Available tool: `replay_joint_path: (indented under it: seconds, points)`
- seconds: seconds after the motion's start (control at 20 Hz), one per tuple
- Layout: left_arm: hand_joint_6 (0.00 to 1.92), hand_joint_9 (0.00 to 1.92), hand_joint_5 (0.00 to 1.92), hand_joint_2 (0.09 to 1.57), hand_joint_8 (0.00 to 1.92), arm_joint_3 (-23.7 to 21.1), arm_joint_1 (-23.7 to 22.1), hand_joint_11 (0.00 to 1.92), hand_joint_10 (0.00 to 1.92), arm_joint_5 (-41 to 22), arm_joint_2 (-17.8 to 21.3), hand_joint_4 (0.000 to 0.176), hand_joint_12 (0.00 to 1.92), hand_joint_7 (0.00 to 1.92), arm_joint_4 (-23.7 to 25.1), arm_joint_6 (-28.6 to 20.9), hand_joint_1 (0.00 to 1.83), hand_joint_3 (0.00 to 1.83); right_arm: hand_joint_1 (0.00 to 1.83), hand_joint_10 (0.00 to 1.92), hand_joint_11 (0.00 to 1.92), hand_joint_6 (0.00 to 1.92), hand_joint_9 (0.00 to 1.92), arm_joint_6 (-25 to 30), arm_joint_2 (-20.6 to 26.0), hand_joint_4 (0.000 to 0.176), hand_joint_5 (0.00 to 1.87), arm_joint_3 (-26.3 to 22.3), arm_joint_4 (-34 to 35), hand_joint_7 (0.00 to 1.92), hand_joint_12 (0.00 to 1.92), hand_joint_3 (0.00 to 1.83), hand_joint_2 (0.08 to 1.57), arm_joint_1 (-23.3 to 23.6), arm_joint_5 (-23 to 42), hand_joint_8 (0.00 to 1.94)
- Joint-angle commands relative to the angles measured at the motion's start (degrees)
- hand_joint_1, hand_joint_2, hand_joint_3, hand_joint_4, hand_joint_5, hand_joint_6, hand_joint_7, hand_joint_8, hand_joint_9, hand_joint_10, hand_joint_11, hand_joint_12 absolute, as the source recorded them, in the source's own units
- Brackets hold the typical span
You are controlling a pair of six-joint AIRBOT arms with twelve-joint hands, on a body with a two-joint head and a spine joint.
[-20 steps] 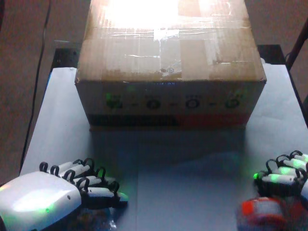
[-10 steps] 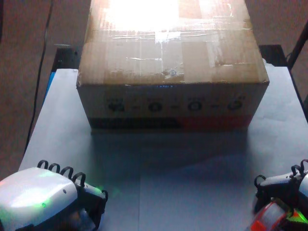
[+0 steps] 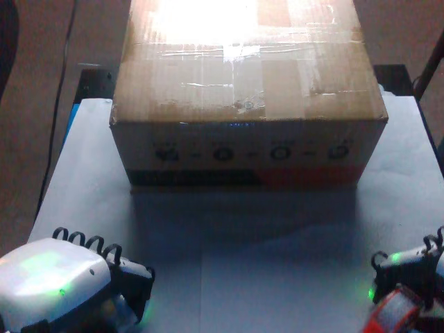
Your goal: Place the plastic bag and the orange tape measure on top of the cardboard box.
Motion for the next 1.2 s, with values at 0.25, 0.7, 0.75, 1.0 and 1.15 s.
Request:
replay_joint_path:
  seconds: [0.25,0.7,0.75,1.0,1.15]
  points:
    - [1.15,0.84,0.73,1.19,1.31,-0.07,-4.09,0.70,1.31,9.24,1.53,0.000,1.75,0.71,3.39,0.02,1.48,0.00,1.38,1.33,1.09,0.75,0.96,1.90,0.50,0.000,0.99,0.05,-4.02,0.84,1.59,0.00,1.12,3.40,-13.24,1.27]
    - [1.21,0.82,0.73,1.22,1.39,-3.39,-6.65,0.70,1.46,15.79,6.71,0.000,1.51,0.69,8.26,-4.11,1.34,0.00,1.37,1.43,0.95,0.81,0.84,4.70,2.98,0.000,0.95,-1.37,-8.52,0.78,1.64,0.00,1.16,7.04,-16.30,1.41]
    - [1.18,0.84,0.75,1.21,1.37,-3.74,-7.03,0.72,1.44,16.34,7.26,0.000,1.48,0.71,8.67,-4.11,1.35,0.00,1.37,1.40,0.94,0.79,0.86,4.70,3.39,0.000,0.97,-1.47,-9.04,0.77,1.63,0.00,1.16,7.62,-16.42,1.40]
    - [1.16,0.79,0.78,1.19,1.34,-3.79,-10.89,0.68,1.33,22.50,8.84,0.000,1.72,0.70,11.17,-4.10,1.47,0.00,1.25,1.59,1.04,0.66,1.00,4.65,3.90,0.000,1.06,-0.07,-12.80,0.78,1.75,0.00,1.16,15.08,-16.89,1.55]
    - [1.00,0.83,0.81,1.19,1.39,-2.84,-14.26,0.68,1.43,25.78,8.61,0.000,1.46,0.74,11.17,-3.84,1.35,0.00,1.25,1.59,1.05,0.71,1.01,2.80,3.80,0.000,1.02,1.20,-13.61,0.82,1.74,0.00,1.16,19.00,-18.30,1.52]
